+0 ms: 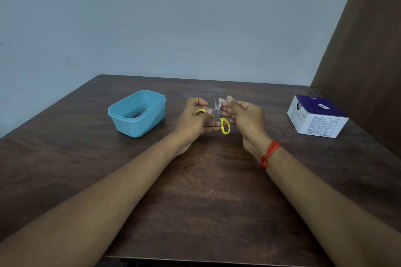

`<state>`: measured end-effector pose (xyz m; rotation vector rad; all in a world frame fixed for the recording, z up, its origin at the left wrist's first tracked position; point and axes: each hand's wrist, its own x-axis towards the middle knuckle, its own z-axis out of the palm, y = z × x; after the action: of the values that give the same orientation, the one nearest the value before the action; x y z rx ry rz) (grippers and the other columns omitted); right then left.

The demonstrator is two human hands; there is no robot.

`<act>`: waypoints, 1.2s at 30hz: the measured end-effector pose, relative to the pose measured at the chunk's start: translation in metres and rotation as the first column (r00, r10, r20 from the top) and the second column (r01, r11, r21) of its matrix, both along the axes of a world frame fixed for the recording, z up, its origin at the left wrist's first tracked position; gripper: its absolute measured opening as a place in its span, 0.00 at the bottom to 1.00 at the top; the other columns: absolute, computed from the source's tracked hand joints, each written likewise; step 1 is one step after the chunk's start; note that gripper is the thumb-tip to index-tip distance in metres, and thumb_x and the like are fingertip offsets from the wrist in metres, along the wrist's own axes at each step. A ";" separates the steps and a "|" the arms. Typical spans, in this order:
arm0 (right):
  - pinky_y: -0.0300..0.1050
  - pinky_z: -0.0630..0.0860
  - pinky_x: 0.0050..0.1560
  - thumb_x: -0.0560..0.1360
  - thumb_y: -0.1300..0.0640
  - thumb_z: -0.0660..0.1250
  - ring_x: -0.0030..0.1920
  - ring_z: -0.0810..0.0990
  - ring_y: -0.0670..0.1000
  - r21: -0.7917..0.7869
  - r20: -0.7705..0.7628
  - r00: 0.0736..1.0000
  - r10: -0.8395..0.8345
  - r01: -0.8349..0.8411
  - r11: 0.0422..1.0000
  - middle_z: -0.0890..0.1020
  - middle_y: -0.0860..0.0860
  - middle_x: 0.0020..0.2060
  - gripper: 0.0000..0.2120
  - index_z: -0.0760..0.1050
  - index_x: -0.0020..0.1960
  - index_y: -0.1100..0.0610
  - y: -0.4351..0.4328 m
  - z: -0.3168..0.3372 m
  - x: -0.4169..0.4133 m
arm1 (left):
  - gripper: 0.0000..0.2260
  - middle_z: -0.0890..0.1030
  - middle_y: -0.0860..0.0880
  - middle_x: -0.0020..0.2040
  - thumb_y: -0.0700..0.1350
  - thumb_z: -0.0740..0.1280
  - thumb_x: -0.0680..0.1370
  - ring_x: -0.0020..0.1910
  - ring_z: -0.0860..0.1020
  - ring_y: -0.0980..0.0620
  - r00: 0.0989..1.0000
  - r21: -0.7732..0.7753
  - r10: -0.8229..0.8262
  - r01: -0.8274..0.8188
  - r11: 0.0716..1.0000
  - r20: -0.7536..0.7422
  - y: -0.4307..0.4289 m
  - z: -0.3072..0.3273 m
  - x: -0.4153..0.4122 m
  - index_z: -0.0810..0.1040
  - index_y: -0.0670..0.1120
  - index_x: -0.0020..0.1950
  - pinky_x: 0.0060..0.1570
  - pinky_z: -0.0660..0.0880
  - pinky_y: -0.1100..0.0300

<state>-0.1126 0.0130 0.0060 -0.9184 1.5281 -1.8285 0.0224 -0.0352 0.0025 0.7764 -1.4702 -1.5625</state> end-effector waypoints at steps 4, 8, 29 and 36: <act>0.38 0.80 0.37 0.75 0.64 0.73 0.41 0.86 0.50 -0.024 0.115 0.992 0.044 -0.041 0.999 0.87 0.55 0.42 0.03 0.83 0.49 0.60 0.001 0.001 0.001 | 0.08 0.74 0.41 0.47 0.35 0.61 0.83 0.39 0.84 0.45 1.000 -0.001 -0.003 0.003 1.000 -0.006 0.002 0.001 -0.001 0.66 0.46 0.57 0.47 0.84 0.50; 0.41 0.78 0.31 0.71 0.68 0.76 0.33 0.84 0.49 0.021 0.232 0.973 -0.007 0.002 1.000 0.84 0.57 0.41 0.15 0.74 0.51 0.56 0.000 0.002 0.001 | 0.09 0.75 0.42 0.46 0.35 0.61 0.83 0.39 0.84 0.45 1.000 -0.011 -0.016 0.016 1.000 -0.005 0.004 0.001 -0.002 0.65 0.45 0.59 0.46 0.84 0.50; 0.34 0.75 0.38 0.69 0.58 0.80 0.38 0.82 0.39 -0.039 0.143 0.989 0.037 -0.032 0.999 0.86 0.48 0.44 0.20 0.79 0.59 0.55 -0.002 0.009 -0.011 | 0.11 0.86 0.40 0.51 0.43 0.61 0.85 0.50 0.86 0.42 0.972 0.081 -0.228 0.223 0.971 0.054 0.001 0.000 0.006 0.80 0.38 0.59 0.52 0.83 0.52; 0.33 0.74 0.32 0.69 0.59 0.79 0.37 0.83 0.42 0.008 0.099 0.990 0.099 -0.100 0.995 0.86 0.50 0.43 0.23 0.78 0.62 0.58 -0.003 0.004 -0.012 | 0.11 0.86 0.40 0.50 0.42 0.61 0.85 0.49 0.86 0.41 0.970 0.094 -0.235 0.230 0.969 0.055 -0.002 -0.001 0.009 0.79 0.37 0.59 0.48 0.84 0.54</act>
<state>-0.1245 0.0101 0.0097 -0.8689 1.4074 -1.7646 0.0311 -0.0369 0.0016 0.7314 -1.5968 -1.8017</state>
